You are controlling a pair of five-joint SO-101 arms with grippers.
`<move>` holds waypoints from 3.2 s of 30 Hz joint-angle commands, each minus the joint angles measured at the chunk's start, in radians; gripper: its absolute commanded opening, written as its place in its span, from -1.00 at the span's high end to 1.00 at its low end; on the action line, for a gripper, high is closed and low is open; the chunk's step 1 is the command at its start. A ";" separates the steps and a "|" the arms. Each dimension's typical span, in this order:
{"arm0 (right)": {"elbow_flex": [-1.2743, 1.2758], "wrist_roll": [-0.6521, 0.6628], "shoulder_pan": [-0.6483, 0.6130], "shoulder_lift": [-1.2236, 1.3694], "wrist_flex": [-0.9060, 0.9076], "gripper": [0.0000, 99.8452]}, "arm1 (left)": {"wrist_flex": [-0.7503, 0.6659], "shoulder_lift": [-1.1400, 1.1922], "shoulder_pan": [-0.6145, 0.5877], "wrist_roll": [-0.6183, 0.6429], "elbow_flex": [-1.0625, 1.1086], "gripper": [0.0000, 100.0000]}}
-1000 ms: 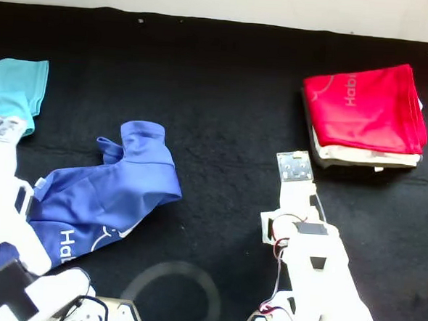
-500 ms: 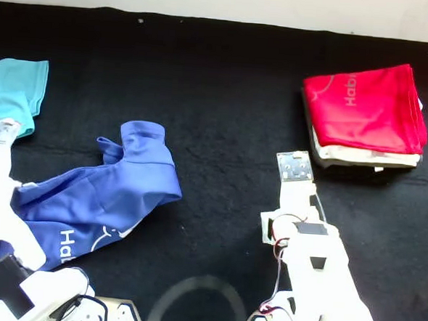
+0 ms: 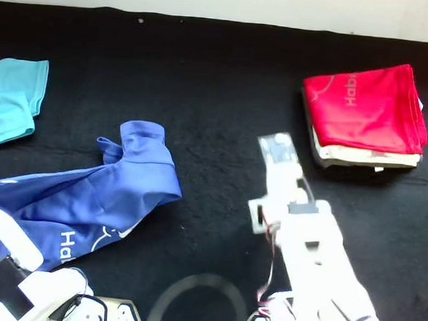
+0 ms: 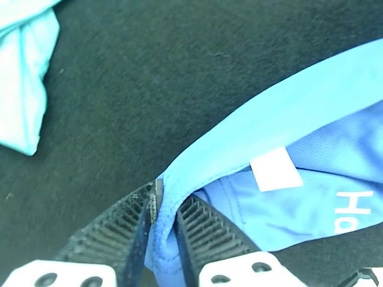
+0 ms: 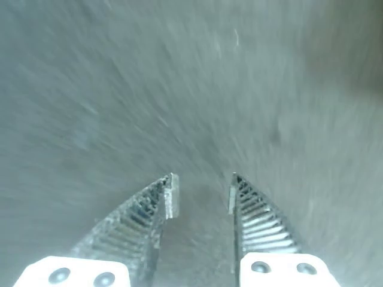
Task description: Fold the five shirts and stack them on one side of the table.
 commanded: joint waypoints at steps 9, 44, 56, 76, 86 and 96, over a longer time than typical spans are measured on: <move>-1.129 -0.109 -0.308 0.527 0.542 0.70 | 0.017 0.010 -0.024 -0.009 -0.041 0.98; -1.995 -0.109 -0.529 1.409 0.708 0.99 | 0.009 0.012 -0.001 -0.009 0.041 0.98; -2.410 -0.091 -0.269 1.322 0.897 0.99 | -0.012 0.001 0.236 0.207 -0.042 0.98; -2.451 0.006 -0.119 1.029 0.967 0.99 | 0.365 0.012 0.533 0.425 -0.760 0.98; -1.471 -0.080 -0.102 0.550 0.862 0.99 | 0.381 0.012 0.532 0.423 -0.705 0.98; -0.326 -0.072 -0.097 -0.027 0.392 0.99 | 0.443 0.010 0.529 0.420 -0.341 0.98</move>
